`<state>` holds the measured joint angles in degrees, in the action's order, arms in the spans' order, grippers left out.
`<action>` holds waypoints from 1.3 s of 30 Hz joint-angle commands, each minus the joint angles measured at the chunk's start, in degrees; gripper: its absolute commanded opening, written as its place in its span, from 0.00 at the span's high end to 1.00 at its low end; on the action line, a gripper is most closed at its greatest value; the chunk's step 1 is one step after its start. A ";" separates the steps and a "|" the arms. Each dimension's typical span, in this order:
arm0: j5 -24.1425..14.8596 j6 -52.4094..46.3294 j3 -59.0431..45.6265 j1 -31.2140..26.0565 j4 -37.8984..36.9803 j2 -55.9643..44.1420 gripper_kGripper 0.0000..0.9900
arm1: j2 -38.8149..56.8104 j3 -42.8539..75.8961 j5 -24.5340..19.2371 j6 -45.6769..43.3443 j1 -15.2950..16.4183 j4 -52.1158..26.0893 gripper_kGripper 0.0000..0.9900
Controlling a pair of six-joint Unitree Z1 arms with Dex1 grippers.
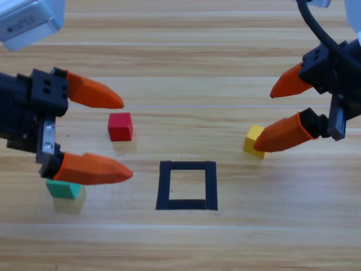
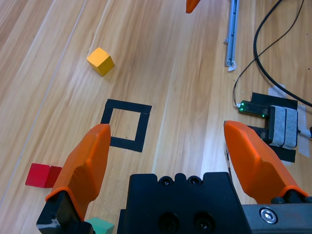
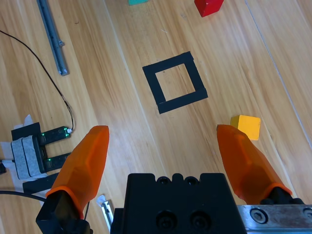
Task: Stack the blocks in the rectangular block: red at the bottom, yellow in the middle, green on top
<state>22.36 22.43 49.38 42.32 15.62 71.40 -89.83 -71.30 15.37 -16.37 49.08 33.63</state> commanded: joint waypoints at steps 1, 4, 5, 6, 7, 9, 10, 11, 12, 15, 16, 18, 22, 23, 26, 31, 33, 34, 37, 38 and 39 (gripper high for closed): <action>-1.26 -0.46 -1.48 0.83 0.64 -0.91 0.00 | -1.66 0.37 0.19 -0.24 1.72 0.83 0.02; -1.70 -0.54 -1.57 0.83 0.64 -0.82 0.00 | -1.66 0.46 -0.07 -0.15 1.72 0.83 0.02; -1.70 -0.63 -1.57 0.83 0.64 -0.91 0.00 | -1.66 0.63 -0.60 0.29 1.72 0.83 0.02; -1.70 -0.72 -1.57 0.74 0.64 -1.00 0.00 | -1.66 0.63 -0.95 0.99 1.72 0.83 0.02; -1.88 -0.72 -1.48 0.74 0.64 -1.00 0.00 | -1.75 0.72 -1.22 2.05 1.72 0.56 0.02; -1.97 -0.72 -1.48 0.65 0.64 -1.17 0.00 | -2.01 0.99 -2.89 3.89 1.72 -0.05 0.02; -2.05 -0.72 -1.57 0.57 0.64 -1.17 0.00 | -2.19 1.16 -3.33 4.51 1.63 -0.49 0.02; -2.32 -0.81 -1.66 0.48 0.64 -1.17 0.00 | -2.45 1.43 -4.47 5.12 1.45 -1.02 0.02; -2.76 -1.07 -1.74 0.48 0.64 -1.17 0.00 | -2.89 1.51 -6.49 5.91 1.37 -1.19 0.02; -6.71 -5.29 -1.66 -0.14 0.11 -1.44 0.00 | -5.53 0.72 -14.58 10.83 1.37 -2.78 0.02; -9.88 -8.10 -1.57 -0.22 -0.51 -1.44 0.00 | -6.41 0.28 -15.81 11.89 1.37 -2.78 0.02; -14.62 -13.46 -1.22 -0.22 -2.35 -1.00 0.00 | -7.37 0.37 -17.30 15.58 1.37 -2.95 0.02; -24.03 -24.80 -0.51 -0.66 -5.25 -0.65 0.00 | -7.90 0.37 -25.12 21.56 1.37 -3.48 0.02; -25.35 -27.44 -0.34 -0.84 -6.13 -0.65 0.00 | -8.43 0.46 -27.23 21.73 1.37 -3.48 0.02; -30.53 -34.73 1.60 -1.10 -5.60 -0.38 0.00 | -10.89 -1.04 -29.96 20.59 1.28 -2.25 0.02; -31.67 -42.91 12.32 -4.62 5.47 8.85 0.00 | -13.09 -1.83 -32.68 22.96 1.37 -2.60 0.02; -31.67 -45.81 19.96 -5.59 13.03 15.26 0.00 | -14.14 -2.62 -32.68 25.42 1.37 -2.34 0.02; -31.76 -47.13 24.45 -5.94 17.07 18.51 0.00 | -14.49 -2.88 -32.68 27.27 1.37 -2.25 0.02; -32.29 -50.55 37.37 -7.26 28.94 27.92 0.01 | -17.13 -5.25 -32.51 39.05 1.28 -1.55 0.02; -32.29 -51.52 40.53 -7.96 32.10 30.47 0.01 | -18.18 -6.66 -31.80 43.62 0.66 0.04 0.02; -32.20 -52.14 43.17 -8.57 34.74 32.84 0.02 | -19.41 -8.59 -31.28 48.89 0.22 2.50 0.01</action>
<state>-9.21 -27.58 85.19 37.35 43.33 92.65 -102.35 -74.94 -16.86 19.67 49.68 32.12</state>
